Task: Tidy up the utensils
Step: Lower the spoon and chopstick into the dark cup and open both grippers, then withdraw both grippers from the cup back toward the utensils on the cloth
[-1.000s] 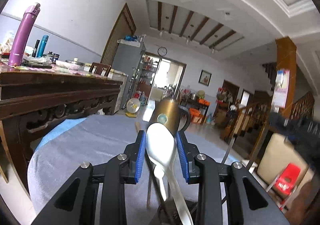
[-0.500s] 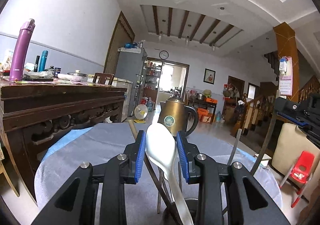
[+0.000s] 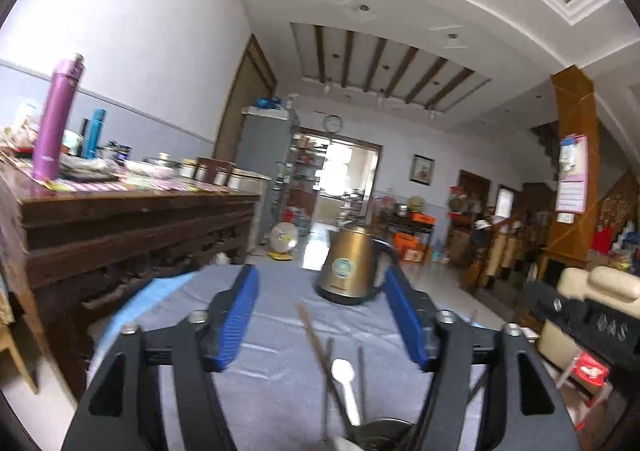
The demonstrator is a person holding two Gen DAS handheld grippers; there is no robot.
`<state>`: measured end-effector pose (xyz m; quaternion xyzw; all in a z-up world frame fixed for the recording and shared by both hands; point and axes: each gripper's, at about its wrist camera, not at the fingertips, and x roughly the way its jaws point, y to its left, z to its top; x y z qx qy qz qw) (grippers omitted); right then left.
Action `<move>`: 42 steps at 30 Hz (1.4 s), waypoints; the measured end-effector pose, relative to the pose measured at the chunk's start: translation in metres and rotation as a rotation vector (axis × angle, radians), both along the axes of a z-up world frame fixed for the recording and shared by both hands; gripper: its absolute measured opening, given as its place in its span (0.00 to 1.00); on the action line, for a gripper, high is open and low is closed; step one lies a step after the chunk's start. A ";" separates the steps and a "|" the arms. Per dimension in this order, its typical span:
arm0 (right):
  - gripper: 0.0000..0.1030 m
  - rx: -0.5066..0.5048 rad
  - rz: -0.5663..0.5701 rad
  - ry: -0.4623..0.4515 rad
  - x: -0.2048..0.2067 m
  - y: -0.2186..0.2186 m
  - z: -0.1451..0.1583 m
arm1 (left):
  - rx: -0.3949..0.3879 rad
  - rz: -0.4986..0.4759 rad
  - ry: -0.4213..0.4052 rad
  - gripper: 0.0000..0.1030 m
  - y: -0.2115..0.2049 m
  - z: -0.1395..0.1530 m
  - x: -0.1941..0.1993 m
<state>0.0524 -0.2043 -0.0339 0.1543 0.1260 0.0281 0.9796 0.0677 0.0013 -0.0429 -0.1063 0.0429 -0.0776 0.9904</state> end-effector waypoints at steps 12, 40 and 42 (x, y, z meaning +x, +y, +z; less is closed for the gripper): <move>0.49 0.087 -0.083 0.022 -0.008 -0.045 -0.001 | 0.251 0.081 0.220 0.84 0.002 -0.002 0.009; 0.49 0.143 -0.177 0.253 0.023 -0.069 -0.058 | 0.294 0.121 0.597 0.84 0.028 -0.058 0.041; 0.49 0.143 -0.181 0.268 0.026 -0.070 -0.062 | 0.296 0.115 0.640 0.84 0.029 -0.066 0.046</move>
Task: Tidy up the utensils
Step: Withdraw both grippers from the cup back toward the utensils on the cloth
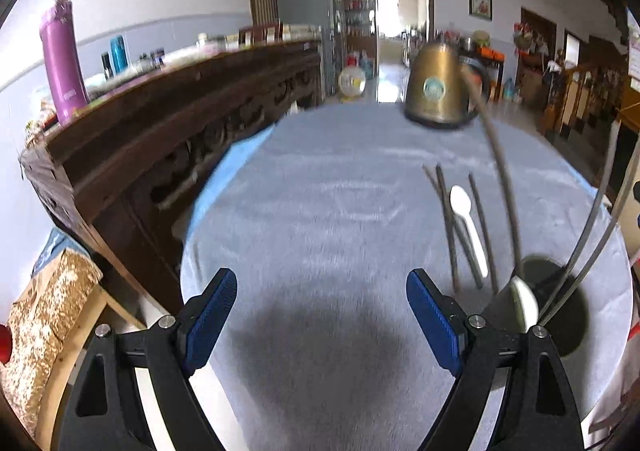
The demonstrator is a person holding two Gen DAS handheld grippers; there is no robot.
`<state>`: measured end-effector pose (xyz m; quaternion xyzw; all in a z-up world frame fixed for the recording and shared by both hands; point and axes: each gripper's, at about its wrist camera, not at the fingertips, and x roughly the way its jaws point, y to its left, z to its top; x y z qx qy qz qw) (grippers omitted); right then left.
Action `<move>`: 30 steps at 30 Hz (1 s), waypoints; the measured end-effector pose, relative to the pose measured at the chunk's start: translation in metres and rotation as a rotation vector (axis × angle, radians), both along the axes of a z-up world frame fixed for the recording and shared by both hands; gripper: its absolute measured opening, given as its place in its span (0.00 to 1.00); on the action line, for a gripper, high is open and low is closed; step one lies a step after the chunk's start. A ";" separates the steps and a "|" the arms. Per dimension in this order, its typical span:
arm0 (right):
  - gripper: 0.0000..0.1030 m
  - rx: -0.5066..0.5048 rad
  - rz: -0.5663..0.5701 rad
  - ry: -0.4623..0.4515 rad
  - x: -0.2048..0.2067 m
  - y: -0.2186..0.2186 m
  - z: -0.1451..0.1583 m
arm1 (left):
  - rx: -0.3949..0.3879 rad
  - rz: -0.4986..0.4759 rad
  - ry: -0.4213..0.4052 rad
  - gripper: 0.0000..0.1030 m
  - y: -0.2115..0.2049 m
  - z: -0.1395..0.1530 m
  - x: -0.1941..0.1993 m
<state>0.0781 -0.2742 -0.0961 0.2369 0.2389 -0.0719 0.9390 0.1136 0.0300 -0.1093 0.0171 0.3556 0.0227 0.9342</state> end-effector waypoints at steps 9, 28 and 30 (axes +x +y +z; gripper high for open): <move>0.49 -0.005 0.016 0.069 0.011 0.003 -0.015 | -0.008 0.014 0.059 0.84 0.006 -0.011 0.007; 0.49 -0.005 0.063 0.153 0.028 0.015 -0.034 | -0.057 0.078 0.099 0.84 0.039 -0.019 0.014; 0.49 -0.004 0.066 0.158 0.029 0.016 -0.036 | -0.059 0.085 0.102 0.84 0.042 -0.020 0.015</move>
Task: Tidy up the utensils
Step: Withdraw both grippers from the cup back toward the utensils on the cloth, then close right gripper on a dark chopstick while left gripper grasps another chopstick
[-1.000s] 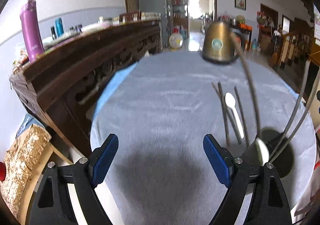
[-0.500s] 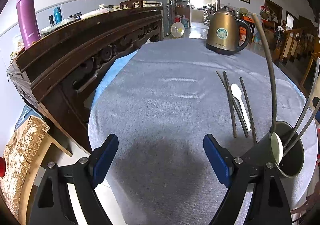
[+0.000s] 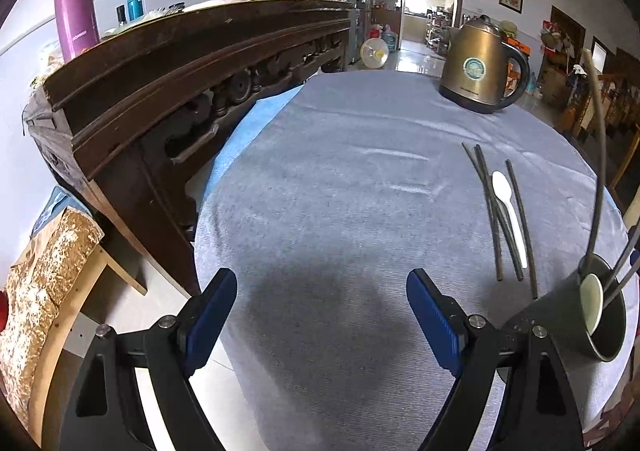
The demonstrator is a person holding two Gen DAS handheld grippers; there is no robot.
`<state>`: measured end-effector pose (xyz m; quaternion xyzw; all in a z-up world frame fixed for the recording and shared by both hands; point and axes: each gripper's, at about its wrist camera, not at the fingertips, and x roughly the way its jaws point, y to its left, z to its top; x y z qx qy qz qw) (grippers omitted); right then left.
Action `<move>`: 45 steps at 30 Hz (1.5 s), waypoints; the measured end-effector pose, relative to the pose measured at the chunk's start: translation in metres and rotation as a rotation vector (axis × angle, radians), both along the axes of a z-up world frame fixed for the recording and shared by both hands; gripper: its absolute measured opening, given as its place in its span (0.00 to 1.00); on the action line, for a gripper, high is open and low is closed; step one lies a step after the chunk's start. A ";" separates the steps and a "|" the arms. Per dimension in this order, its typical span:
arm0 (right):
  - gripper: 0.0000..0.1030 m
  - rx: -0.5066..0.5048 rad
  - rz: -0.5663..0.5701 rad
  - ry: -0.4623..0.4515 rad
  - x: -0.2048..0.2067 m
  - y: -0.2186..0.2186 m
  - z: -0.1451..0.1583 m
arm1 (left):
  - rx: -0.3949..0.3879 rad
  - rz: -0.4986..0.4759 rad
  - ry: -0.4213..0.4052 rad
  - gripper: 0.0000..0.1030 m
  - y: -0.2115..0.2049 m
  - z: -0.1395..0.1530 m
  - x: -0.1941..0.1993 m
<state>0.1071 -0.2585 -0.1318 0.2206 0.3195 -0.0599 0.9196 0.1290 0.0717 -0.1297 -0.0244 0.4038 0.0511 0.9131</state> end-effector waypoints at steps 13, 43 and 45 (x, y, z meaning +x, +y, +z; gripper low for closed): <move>0.49 0.024 0.010 0.030 0.007 -0.004 -0.016 | 0.036 0.003 0.027 0.84 -0.002 -0.008 0.014; 0.49 0.140 0.083 0.091 0.082 -0.022 -0.051 | 0.104 -0.075 0.101 0.84 -0.030 -0.033 0.098; 0.49 0.146 0.099 0.105 0.094 -0.022 -0.054 | 0.093 -0.092 0.105 0.84 -0.031 -0.035 0.109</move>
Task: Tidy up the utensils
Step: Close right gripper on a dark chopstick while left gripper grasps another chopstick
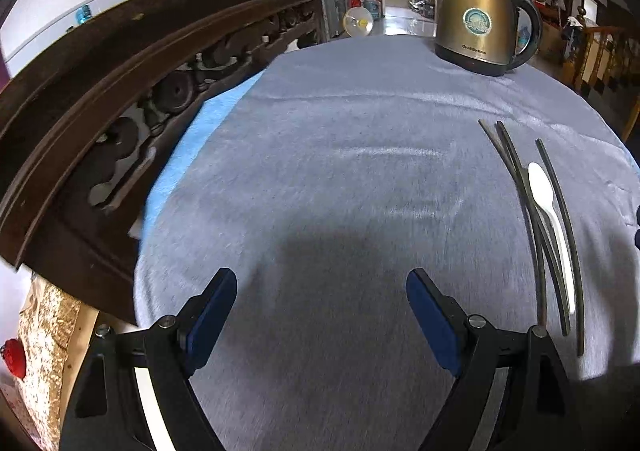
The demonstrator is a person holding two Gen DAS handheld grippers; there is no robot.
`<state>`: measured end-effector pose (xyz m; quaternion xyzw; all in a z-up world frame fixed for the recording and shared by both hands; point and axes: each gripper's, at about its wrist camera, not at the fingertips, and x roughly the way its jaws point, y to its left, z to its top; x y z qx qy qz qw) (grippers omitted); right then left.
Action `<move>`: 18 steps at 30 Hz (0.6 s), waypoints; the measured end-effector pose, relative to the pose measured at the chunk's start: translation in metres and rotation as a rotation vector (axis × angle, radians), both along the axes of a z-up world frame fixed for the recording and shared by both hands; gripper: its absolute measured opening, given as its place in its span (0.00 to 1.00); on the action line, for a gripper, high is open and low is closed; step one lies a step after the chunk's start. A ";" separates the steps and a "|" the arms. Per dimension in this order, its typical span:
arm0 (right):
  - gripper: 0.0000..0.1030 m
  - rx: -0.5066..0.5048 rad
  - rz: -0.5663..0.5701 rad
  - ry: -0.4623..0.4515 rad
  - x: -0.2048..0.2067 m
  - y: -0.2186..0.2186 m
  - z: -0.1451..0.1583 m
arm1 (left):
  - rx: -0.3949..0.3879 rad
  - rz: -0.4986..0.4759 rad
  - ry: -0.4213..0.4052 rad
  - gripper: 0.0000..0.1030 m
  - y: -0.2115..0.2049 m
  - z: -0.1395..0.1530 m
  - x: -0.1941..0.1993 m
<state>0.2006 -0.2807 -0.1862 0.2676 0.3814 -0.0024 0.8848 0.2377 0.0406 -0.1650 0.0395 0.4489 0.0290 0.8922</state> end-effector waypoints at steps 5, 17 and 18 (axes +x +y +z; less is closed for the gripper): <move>0.49 0.015 0.057 0.034 0.031 0.003 -0.011 | -0.091 -0.101 0.034 0.84 -0.010 -0.006 0.031; 0.37 -0.089 0.188 0.137 0.116 0.023 -0.027 | -0.116 -0.281 0.072 0.84 -0.063 0.002 0.106; 0.36 -0.097 0.195 0.145 0.121 0.023 -0.028 | -0.102 -0.277 0.076 0.84 -0.065 0.003 0.112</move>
